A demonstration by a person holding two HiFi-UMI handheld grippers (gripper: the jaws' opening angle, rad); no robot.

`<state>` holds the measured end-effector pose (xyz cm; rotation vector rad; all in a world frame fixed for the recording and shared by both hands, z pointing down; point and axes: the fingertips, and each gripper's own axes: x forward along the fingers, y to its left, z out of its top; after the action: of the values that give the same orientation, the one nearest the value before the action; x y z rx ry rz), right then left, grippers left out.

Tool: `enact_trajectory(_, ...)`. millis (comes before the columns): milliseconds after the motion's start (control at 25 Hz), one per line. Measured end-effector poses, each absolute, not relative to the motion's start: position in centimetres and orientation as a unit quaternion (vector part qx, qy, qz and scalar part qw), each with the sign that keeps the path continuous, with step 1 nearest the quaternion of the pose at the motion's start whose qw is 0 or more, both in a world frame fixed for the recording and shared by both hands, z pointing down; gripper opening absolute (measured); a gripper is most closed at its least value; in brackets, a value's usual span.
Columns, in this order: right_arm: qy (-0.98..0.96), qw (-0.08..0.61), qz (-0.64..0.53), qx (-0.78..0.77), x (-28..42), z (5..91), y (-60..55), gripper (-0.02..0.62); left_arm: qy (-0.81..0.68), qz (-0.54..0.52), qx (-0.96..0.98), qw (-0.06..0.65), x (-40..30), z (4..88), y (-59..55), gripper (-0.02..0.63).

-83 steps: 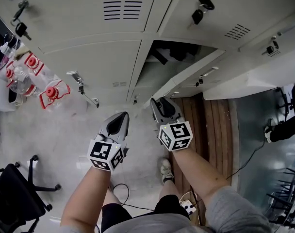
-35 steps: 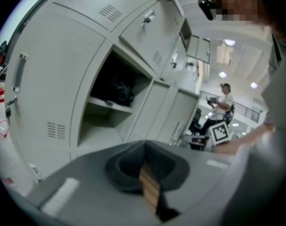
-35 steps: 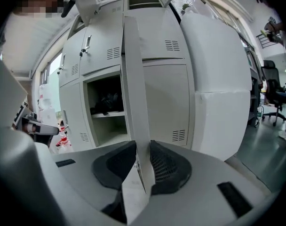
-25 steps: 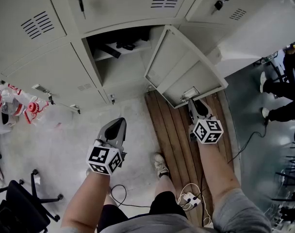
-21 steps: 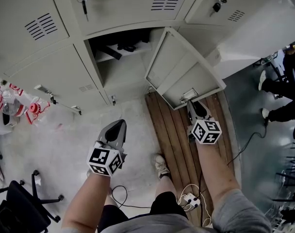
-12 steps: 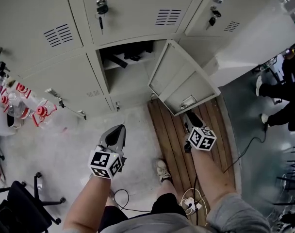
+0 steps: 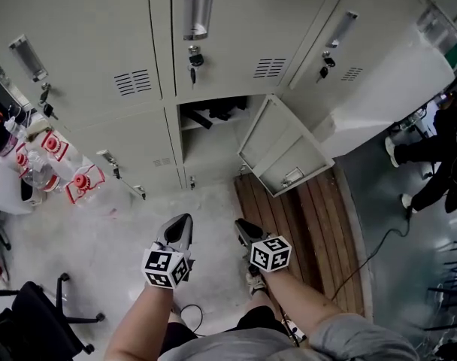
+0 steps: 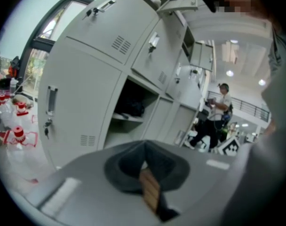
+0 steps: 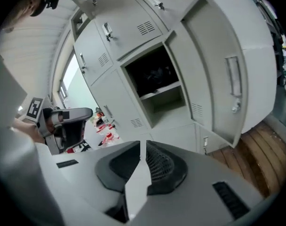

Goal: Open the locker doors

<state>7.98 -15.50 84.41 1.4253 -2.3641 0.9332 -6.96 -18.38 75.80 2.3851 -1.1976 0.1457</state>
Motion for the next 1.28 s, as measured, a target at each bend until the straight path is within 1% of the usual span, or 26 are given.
enact_trajectory(80, -0.819, 0.110, 0.312, 0.468, 5.6, 83.3, -15.8, 0.032, -0.439, 0.053, 0.866, 0.233, -7.8, 75.5, -17.9, 0.005)
enact_trajectory(240, -0.839, 0.116, 0.294, 0.443, 2.7, 81.2, -16.4, 0.029, -0.439, 0.049, 0.865, 0.239, -9.0, 74.8, -17.2, 0.004)
enact_trajectory(440, -0.849, 0.118, 0.279, 0.432, 1.4, 78.8, -17.1, 0.029, -0.436, 0.049, 0.864, 0.245, -9.9, 73.7, -17.4, 0.002)
enact_trajectory(680, -0.859, 0.113, 0.260, 0.426, 1.2, 74.6, -17.8, 0.029, -0.454, 0.030, 0.858, 0.239, -11.5, 69.9, -18.0, 0.005)
enact_trajectory(880, -0.874, 0.102, 0.224, 0.419, 1.4, 68.4, -19.0, 0.029, -0.460, 0.016, 0.864, 0.206, -12.3, 64.1, -18.3, 0.005)
enact_trajectory(1280, -0.899, 0.064, 0.151, 0.406, 0.9, 52.5, -20.6, 0.020, -0.469, -0.031, 0.874, 0.123, -13.9, 48.6, -18.2, 0.005)
